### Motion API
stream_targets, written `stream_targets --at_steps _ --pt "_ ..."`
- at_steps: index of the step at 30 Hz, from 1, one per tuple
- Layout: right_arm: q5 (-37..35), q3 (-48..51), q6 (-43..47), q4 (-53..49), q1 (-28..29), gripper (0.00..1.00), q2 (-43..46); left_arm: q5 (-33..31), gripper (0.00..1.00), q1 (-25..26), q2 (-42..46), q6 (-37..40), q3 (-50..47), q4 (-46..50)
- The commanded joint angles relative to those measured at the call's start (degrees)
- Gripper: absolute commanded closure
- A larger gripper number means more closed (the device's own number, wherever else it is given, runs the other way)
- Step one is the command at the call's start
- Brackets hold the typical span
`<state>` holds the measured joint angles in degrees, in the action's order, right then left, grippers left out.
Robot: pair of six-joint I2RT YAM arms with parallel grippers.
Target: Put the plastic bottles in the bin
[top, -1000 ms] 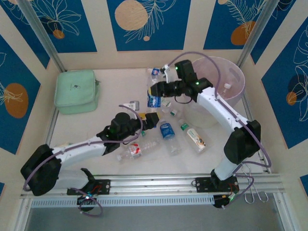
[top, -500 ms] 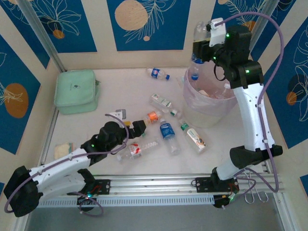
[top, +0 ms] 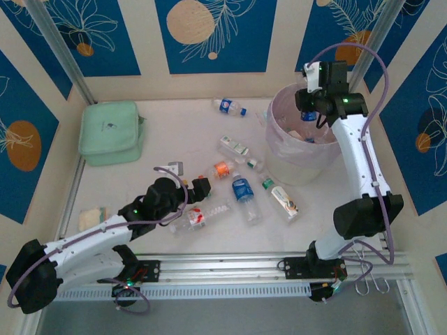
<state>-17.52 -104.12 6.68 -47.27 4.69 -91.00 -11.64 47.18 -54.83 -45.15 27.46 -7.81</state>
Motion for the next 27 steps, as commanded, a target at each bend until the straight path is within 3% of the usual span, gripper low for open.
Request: stream_targets --at_steps 1,10,21,24,27 --pt "3.09 1.33 -2.87 -3.42 -1.54 1.0 -0.91 0.28 0.01 0.17 1.37 -0.59 -0.58 0.3" --pt "5.97 4.71 -6.69 -6.3 -3.17 1.0 -9.65 0.39 0.01 0.22 2.01 -1.17 -1.27 0.52" --pt "8.56 12.05 -10.67 0.07 -3.29 0.94 -15.69 -0.66 0.01 0.12 2.23 -1.44 -2.36 0.68" --pt "7.84 14.47 -11.82 2.79 -3.19 0.67 -14.4 -0.67 0.0 0.2 1.95 -1.28 -2.19 0.99" --pt "7.68 14.83 -12.3 3.64 -3.28 0.55 -12.69 -0.83 0.0 0.12 1.74 -1.43 -2.24 1.42"
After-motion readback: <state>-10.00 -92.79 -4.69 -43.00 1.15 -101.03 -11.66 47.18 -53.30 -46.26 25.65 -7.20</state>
